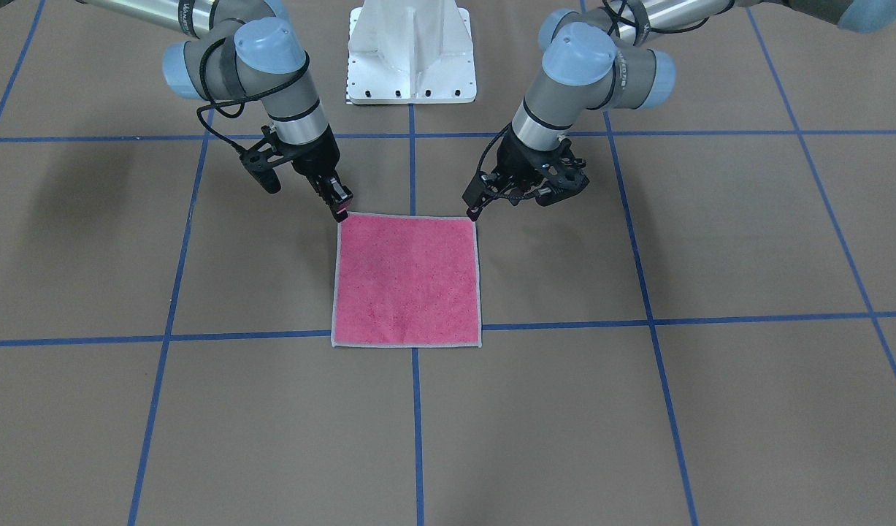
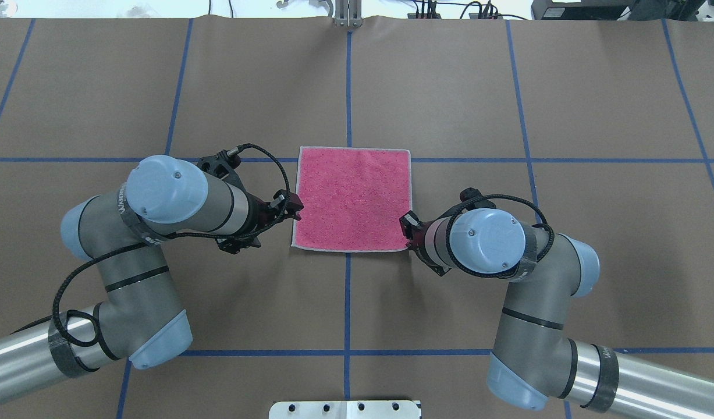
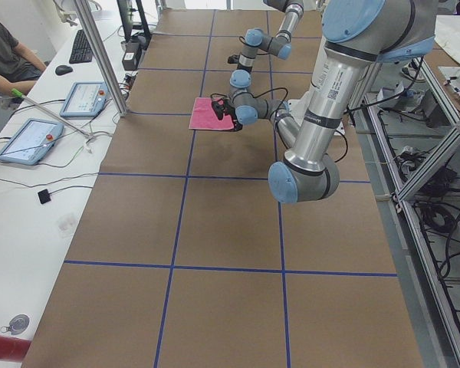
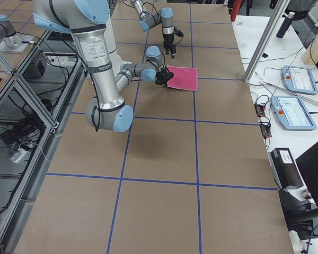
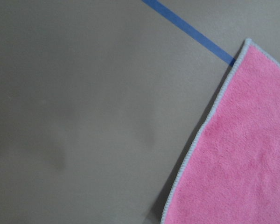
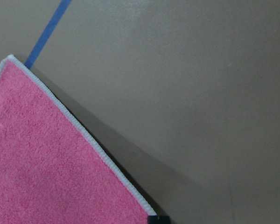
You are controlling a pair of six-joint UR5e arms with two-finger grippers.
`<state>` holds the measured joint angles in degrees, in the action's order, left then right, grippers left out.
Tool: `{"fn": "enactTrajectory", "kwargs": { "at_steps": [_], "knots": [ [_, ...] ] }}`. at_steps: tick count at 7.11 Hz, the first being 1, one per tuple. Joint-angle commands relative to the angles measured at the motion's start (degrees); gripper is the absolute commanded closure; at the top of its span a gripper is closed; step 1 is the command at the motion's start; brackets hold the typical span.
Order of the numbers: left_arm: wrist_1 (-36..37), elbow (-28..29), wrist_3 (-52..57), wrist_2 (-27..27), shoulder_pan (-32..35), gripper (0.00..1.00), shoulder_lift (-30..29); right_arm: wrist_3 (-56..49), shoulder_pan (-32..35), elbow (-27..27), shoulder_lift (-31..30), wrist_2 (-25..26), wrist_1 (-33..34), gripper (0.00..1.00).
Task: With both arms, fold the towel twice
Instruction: 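Bring the left gripper to the towel's other near corner and grasp both corners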
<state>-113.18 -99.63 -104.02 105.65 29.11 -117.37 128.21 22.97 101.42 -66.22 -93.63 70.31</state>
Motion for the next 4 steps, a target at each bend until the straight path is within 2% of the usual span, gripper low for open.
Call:
{"fn": "enactTrajectory", "kwargs": {
  "at_steps": [1, 3, 4],
  "knots": [
    [-1.7, 0.8, -1.5, -2.8, -1.1, 0.00, -0.5, -0.1, 0.0, 0.2, 0.1, -0.2, 0.0, 1.00],
    [-6.9, 3.4, -3.8, -4.3, -1.9, 0.01, -0.5, -0.1, 0.0, 0.3, 0.0, -0.3, 0.1, 1.00],
    [-7.2, 4.0, -4.5, -4.4, -2.3, 0.02, -0.5, -0.1, 0.0, 0.3, 0.0, -0.3, 0.1, 1.00]
  ]
}}
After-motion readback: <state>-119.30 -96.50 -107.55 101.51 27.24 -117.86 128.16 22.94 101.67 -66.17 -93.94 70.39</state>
